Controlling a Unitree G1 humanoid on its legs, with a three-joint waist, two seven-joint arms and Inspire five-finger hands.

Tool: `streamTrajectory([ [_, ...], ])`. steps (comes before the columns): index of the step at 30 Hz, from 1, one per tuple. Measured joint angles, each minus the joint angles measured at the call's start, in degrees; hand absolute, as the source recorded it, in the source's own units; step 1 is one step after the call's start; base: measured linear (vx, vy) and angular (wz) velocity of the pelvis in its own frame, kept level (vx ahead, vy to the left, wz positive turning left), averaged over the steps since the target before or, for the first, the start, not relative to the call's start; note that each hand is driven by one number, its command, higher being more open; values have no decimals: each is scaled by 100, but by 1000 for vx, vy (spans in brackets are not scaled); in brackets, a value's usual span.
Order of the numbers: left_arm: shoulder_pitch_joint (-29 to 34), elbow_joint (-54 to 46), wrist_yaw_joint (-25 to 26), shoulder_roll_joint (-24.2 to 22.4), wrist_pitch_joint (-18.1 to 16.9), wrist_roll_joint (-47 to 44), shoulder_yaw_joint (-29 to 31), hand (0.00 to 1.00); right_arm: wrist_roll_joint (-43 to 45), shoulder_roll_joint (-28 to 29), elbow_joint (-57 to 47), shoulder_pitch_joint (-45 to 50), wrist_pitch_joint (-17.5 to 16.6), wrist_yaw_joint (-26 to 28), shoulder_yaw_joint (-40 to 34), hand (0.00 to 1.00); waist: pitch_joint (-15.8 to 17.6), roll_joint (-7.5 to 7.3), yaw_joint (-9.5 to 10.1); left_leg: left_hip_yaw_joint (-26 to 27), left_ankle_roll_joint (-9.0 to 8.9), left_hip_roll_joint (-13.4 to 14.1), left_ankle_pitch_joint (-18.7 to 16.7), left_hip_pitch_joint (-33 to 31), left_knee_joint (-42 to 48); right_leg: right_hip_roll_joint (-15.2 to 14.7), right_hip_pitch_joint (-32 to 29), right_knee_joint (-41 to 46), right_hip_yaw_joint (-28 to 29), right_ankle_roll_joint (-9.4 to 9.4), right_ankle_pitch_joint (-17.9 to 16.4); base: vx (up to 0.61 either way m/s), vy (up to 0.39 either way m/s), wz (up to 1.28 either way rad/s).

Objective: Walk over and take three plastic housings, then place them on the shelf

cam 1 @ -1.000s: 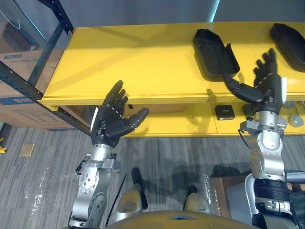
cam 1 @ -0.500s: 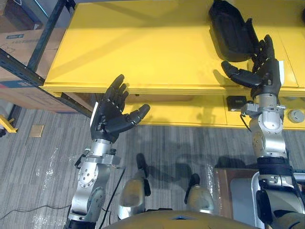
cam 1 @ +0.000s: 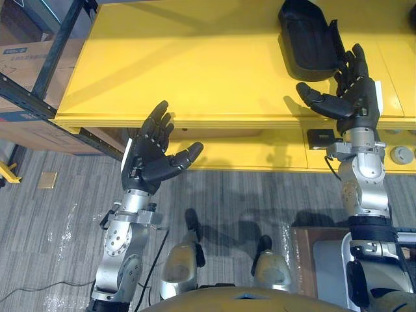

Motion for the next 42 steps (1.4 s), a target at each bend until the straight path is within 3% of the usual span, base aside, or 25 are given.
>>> streamTrajectory([
  [12, 50, 0, -34, 8, 0, -15, 103, 100, 14, -71, -201, 39, -40, -681, -576, 100, -1, 0, -18, -15, 30, -1, 23, 16, 0, 4, 41, -12, -17, 6, 3, 0, 0, 0],
  [20, 56, 0, -346, 7, 0, -89, 71, 100, 1, -189, -282, 168, -152, -901, -576, 100, -15, 11, -11, 6, 5, 4, -4, 97, -4, 25, 161, -149, -23, 17, 16, 0, -2, -1],
  [26, 121, -1, -718, -40, 0, -89, -136, 100, -67, 559, -1325, 1383, -150, -902, -550, 100, -368, -59, -32, 419, -23, 36, -129, 262, -3, 72, 208, -519, 340, 39, 196, 55, -10, -32],
  [31, -61, 1, -965, -30, 109, -85, -759, 100, -109, 1227, -1952, 2793, 29, -963, -600, 100, -724, -268, -429, 1048, -92, 61, -374, 651, -5, 73, 227, -679, 929, 58, 311, 79, 5, -69],
  [33, -347, 92, -976, -13, 315, -77, -1238, 100, -613, 1447, -2202, 3683, 277, -1158, -700, 100, -932, -368, -689, 1386, -130, 79, -478, 842, -9, 92, 171, -685, 1268, 63, 320, 44, 11, -78],
  [36, -557, 231, -925, 39, 525, -64, -1513, 100, -707, 1674, -2223, 4429, 295, -1185, -740, 100, -1010, -435, -922, 1725, -187, 101, -592, 1048, -19, 127, 120, -667, 1600, 62, 332, 3, 7, -57],
  [42, -566, 292, -918, 184, 867, -9, -1734, 100, -661, 2066, -2223, 5310, 211, -1395, -568, 100, -1152, -449, -1064, 2192, -242, 154, -649, 1113, -35, 190, -197, -657, 1937, -35, 367, -29, -10, -43],
])
